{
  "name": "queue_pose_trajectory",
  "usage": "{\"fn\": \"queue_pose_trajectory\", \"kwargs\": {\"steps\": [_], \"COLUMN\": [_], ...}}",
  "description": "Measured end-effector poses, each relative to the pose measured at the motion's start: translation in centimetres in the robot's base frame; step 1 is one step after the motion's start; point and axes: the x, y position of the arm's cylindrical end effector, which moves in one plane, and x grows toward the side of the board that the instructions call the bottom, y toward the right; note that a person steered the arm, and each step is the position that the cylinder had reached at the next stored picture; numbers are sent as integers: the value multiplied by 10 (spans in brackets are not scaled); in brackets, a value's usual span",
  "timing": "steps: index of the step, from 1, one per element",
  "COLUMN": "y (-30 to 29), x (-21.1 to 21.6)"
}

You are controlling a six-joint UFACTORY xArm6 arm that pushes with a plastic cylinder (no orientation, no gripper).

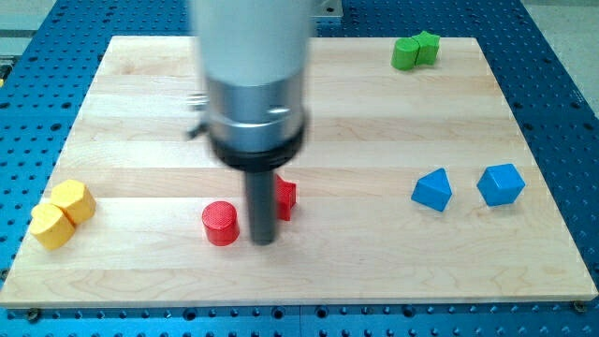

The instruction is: Place the red star left to the triangle

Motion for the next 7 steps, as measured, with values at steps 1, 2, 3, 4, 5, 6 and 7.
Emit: {"fn": "queue_pose_trajectory", "kwargs": {"steps": [1, 2, 3, 4, 5, 6, 7], "y": [-23, 19, 62, 61, 50, 94, 117], "x": [-8, -30, -41, -63, -92, -92, -97]}}
